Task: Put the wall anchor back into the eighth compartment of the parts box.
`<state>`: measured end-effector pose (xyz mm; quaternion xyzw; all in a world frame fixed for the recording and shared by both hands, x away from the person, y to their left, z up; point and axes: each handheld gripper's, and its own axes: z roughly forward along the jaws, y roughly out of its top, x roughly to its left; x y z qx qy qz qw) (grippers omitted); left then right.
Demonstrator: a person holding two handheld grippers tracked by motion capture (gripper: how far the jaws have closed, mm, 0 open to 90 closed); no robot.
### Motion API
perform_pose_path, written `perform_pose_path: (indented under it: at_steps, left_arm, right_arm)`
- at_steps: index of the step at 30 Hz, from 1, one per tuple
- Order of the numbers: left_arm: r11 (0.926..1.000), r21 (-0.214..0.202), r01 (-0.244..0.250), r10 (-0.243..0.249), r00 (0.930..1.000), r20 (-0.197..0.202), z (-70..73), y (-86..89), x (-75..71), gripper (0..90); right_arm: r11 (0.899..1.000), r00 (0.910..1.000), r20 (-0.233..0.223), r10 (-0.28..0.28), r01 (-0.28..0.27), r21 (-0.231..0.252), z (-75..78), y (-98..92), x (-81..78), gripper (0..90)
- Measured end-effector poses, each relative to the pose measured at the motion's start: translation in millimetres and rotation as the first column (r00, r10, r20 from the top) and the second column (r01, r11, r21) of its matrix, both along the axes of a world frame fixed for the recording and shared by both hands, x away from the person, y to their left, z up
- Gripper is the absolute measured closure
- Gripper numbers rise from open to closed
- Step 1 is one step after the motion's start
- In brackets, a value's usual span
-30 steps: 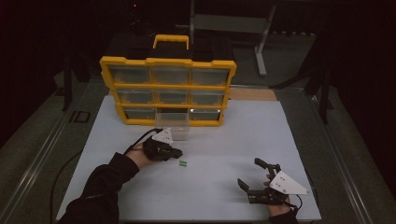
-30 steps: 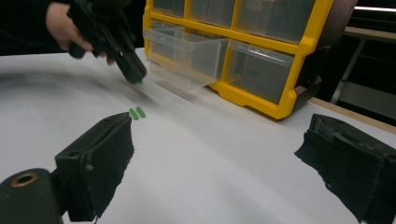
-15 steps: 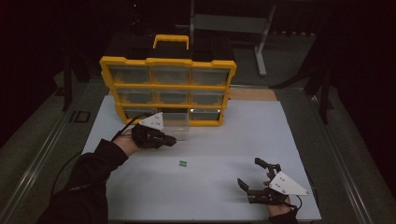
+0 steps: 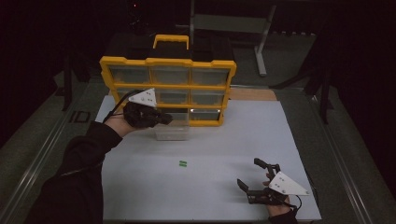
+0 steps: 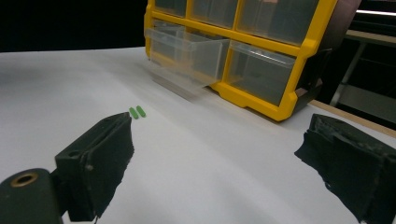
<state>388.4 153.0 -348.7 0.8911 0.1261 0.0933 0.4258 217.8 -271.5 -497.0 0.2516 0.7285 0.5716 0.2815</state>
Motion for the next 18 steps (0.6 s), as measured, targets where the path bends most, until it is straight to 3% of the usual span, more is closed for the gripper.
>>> perform_pose_path:
  at_steps: [2, 6, 11, 15, 18]
  left_arm:
    - [0.9987, -0.046, -0.022, 0.022, 0.9998, 0.000, 4.6, 4.1, 6.9, 84.0]
    - [0.9944, -0.090, -0.055, 0.055, 0.9984, -0.010, 2.3, 5.8, 13.4, 84.0]
    - [0.9876, -0.117, -0.105, 0.100, 0.9938, -0.048, -7.6, 4.2, 20.4, 83.9]
    - [0.9841, -0.100, -0.147, 0.140, 0.9876, -0.072, -14.5, 1.2, 24.2, 83.9]
    - [0.9787, -0.082, -0.188, 0.180, 0.9784, -0.102, -24.4, -1.2, 28.9, 83.8]
  right_arm:
    - [1.000, 1.0000, 0.000, 0.002, -0.002, -0.001, -0.2, 0.2, 0.2, 8.2]
    - [1.000, 1.0000, -0.002, 0.004, -0.004, 0.001, -0.3, 0.0, 0.3, 8.2]
    - [1.000, 1.0000, -0.002, 0.005, -0.005, 0.003, -0.2, -0.1, 0.3, 8.1]
    - [1.000, 1.0000, 0.000, 0.006, -0.006, 0.000, 0.0, -0.2, 0.1, 8.2]
    - [1.000, 1.0000, -0.002, 0.009, -0.009, 0.001, -0.2, -0.1, 0.3, 8.2]
